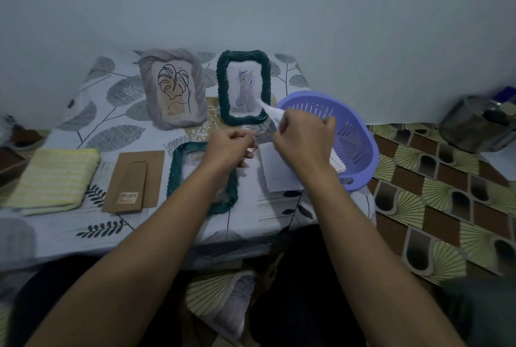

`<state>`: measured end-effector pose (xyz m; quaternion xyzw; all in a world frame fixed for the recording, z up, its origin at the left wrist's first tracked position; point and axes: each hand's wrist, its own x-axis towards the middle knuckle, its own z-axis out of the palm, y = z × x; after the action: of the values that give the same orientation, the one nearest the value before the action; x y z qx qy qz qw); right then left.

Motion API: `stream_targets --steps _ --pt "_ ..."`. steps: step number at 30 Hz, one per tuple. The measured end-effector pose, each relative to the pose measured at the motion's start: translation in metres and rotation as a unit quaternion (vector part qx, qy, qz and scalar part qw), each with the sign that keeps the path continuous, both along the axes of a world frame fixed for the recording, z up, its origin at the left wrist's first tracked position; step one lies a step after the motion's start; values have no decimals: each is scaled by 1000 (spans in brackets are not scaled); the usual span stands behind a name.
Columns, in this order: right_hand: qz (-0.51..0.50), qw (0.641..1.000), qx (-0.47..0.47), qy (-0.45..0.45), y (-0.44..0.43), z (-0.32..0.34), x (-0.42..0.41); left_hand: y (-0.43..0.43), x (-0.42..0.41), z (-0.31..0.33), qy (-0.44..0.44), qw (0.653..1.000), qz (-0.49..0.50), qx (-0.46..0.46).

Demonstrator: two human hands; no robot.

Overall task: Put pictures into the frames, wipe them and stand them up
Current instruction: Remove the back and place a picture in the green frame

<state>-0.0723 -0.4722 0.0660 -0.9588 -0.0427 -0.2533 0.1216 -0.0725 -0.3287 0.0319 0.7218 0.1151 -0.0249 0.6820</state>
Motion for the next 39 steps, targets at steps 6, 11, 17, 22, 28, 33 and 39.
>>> stream_targets --steps 6,11,17,22,28,33,39 --pt "174 981 73 -40 51 -14 -19 46 -16 -19 21 996 73 -45" --pt "212 914 339 72 82 -36 -24 77 -31 -31 59 990 98 -78" --pt "131 822 524 180 92 -59 -18 106 -43 -36 40 989 141 -1" --pt "64 832 470 289 89 -75 -10 114 -53 -37 -22 969 160 185" --pt "21 921 257 291 77 -78 -9 117 -47 -59 -46 955 139 257" --pt "19 941 193 277 73 -87 -9 111 -48 -65 -42 941 134 309" --pt "16 950 188 248 70 -95 -10 111 -50 -66 -50 929 122 346"
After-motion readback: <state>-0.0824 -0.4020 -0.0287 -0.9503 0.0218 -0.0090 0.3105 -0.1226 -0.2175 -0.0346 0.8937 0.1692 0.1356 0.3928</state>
